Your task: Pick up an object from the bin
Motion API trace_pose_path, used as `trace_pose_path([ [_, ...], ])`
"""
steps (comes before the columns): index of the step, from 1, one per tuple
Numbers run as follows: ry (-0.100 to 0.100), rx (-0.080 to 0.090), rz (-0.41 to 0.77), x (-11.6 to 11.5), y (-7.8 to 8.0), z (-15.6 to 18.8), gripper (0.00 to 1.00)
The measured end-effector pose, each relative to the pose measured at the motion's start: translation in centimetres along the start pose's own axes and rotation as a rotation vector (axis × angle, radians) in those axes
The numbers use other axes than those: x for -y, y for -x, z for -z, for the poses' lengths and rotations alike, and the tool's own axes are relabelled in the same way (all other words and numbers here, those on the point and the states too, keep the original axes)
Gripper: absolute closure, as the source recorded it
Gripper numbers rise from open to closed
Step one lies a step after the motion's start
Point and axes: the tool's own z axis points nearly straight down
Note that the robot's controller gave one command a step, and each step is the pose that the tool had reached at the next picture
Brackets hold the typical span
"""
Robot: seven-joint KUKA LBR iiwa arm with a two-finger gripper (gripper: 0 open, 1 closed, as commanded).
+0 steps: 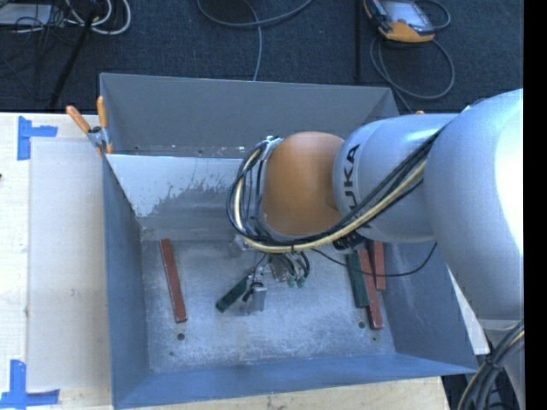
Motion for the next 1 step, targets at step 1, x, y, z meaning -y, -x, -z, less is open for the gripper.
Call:
trace_pose_path([
  [1,0.002,0.003,0.001,-0.37,0.04,0.25,1.0],
])
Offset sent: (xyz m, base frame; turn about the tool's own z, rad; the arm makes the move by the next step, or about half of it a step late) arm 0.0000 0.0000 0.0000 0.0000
